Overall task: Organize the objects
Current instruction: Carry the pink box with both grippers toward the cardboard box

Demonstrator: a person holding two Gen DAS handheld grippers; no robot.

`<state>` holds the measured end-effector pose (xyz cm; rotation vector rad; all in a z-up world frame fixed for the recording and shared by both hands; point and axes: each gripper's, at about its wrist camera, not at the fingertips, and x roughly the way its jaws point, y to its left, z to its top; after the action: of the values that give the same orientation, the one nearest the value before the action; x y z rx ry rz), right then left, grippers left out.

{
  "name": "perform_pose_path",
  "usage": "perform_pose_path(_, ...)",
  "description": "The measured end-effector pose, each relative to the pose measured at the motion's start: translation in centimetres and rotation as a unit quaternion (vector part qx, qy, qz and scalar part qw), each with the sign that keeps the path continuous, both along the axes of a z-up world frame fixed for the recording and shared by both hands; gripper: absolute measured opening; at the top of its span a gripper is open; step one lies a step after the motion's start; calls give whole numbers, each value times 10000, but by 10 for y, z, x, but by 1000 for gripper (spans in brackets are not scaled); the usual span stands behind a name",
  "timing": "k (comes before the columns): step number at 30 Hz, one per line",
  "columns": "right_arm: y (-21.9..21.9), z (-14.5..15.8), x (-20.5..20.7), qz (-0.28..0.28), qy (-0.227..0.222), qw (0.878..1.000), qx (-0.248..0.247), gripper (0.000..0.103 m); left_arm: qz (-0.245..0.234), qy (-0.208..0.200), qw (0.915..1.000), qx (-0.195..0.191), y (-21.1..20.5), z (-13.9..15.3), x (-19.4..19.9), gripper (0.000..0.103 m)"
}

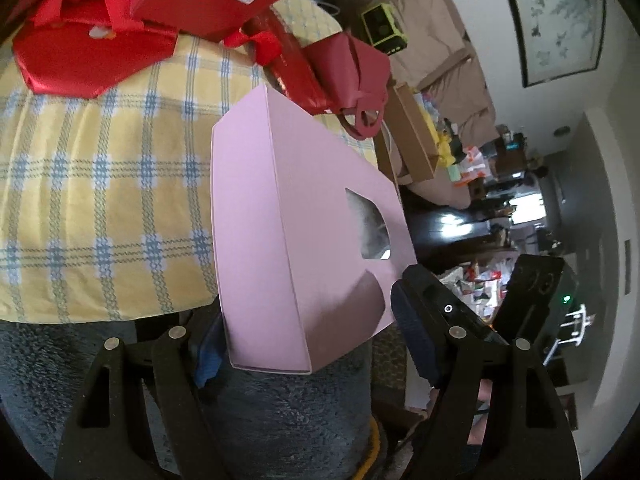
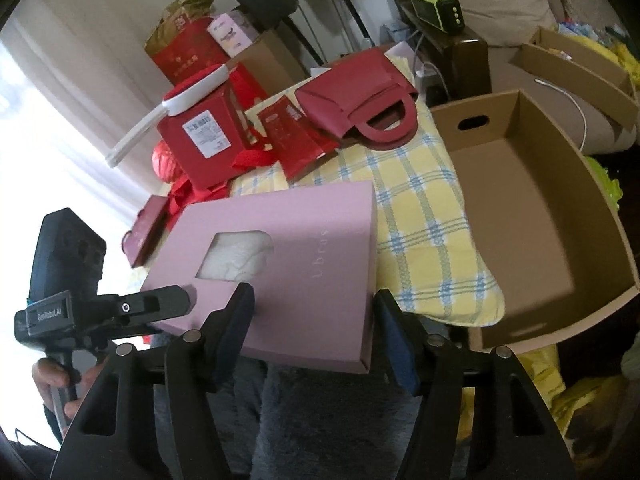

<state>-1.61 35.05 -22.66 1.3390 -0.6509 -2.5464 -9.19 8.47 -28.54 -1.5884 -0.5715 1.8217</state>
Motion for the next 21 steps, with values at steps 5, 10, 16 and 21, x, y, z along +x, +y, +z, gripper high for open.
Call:
perform_pose_path(5,-2,7,2,-70,47,9999,111,63,-79,33,10000,-24,4,2,3,72)
perform_pose_path(10,-2,15,5,-118,139,9997,136,63,-82,156,9998,21,6,10,5,74)
perform_pose_path(16,-5,32,12,-103,405,9990,135,63,-29,602,9982,-21,7,33,14,76)
perform_pose_path(21,-4,40,15,-183,516,9983,210,63,-149,813,9966,-72,15,44,20,76)
